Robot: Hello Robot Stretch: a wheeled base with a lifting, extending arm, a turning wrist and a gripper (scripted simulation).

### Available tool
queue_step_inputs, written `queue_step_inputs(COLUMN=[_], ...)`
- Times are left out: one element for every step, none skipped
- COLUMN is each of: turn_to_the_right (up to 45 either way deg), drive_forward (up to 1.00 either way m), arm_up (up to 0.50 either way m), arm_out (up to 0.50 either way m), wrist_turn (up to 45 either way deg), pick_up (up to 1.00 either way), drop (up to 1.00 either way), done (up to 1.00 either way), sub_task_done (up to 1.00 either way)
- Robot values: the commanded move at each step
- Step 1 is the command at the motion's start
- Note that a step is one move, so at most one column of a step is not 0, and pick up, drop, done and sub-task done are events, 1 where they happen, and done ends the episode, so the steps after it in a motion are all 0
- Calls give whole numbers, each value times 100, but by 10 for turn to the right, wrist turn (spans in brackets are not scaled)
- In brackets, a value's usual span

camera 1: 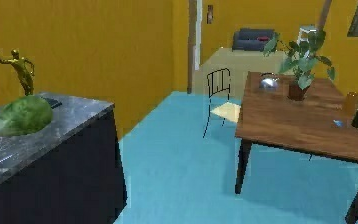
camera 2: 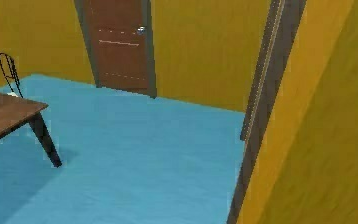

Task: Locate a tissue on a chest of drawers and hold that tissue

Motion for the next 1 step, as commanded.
queue_step_inputs(turn_to_the_right=[-30], drive_forward=[0], arm_up=[0], arm_out=[0], wrist_turn=[0], pick_up=[0], drop=[0], done=[0], sub_task_done=[0])
